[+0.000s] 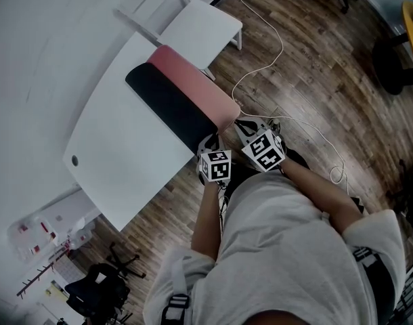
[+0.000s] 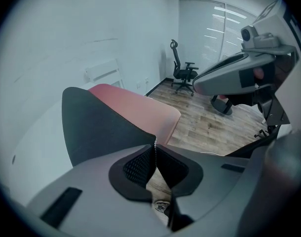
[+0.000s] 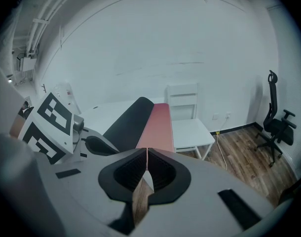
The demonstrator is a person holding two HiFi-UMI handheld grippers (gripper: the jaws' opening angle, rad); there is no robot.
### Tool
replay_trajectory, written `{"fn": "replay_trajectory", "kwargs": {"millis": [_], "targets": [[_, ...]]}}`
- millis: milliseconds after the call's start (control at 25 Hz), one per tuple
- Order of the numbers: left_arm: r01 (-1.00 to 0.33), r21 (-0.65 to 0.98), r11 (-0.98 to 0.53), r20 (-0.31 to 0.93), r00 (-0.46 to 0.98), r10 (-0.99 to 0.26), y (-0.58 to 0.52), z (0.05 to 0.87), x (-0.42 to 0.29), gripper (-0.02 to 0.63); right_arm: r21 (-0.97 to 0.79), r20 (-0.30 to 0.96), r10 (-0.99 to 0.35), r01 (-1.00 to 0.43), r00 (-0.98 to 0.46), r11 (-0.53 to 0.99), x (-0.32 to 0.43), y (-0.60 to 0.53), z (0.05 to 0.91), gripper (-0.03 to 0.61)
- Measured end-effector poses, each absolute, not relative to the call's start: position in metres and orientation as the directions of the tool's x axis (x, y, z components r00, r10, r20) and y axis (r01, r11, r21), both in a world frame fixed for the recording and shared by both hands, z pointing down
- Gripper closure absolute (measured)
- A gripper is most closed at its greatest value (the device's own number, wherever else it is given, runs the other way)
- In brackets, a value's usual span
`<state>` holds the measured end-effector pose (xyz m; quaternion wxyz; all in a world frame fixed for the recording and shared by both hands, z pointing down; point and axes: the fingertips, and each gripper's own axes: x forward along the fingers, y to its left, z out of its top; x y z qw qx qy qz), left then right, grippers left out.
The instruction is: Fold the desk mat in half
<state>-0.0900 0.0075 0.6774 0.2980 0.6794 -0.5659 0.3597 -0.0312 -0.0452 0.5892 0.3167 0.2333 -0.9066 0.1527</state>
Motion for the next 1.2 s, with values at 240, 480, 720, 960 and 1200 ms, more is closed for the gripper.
{"fn": "replay_trajectory", "kwargs": {"millis": [240, 480, 720, 960, 1200], "targets": [[-0.988, -0.006, -0.156, 0.825, 0.083, -0.559, 0.003, 0.677, -0.085, 0.578, -0.131, 0.647, -0.313, -0.506, -0.696, 0.853, -0.023, -0.05, 0.592, 0.537], [-0.99, -0.008, -0.144, 0.823, 0.075, -0.563, -0.001, 0.678, -0.08, 0.578, -0.129, 0.65, -0.302, -0.493, -0.698, 0.86, -0.016, -0.053, 0.593, 0.537], [-0.99, -0.012, -0.14, 0.823, 0.069, -0.563, -0.003, 0.676, -0.08, 0.578, -0.132, 0.646, -0.292, -0.48, -0.705, 0.867, -0.018, -0.051, 0.592, 0.537], [-0.99, -0.005, -0.141, 0.824, 0.076, -0.561, -0.005, 0.676, -0.079, 0.578, -0.136, 0.642, -0.294, -0.482, -0.708, 0.865, -0.019, -0.053, 0.592, 0.537], [-0.988, 0.007, -0.152, 0.829, 0.091, -0.552, -0.008, 0.677, -0.077, 0.578, -0.139, 0.631, -0.301, -0.486, -0.715, 0.863, -0.021, -0.058, 0.591, 0.537]]}}
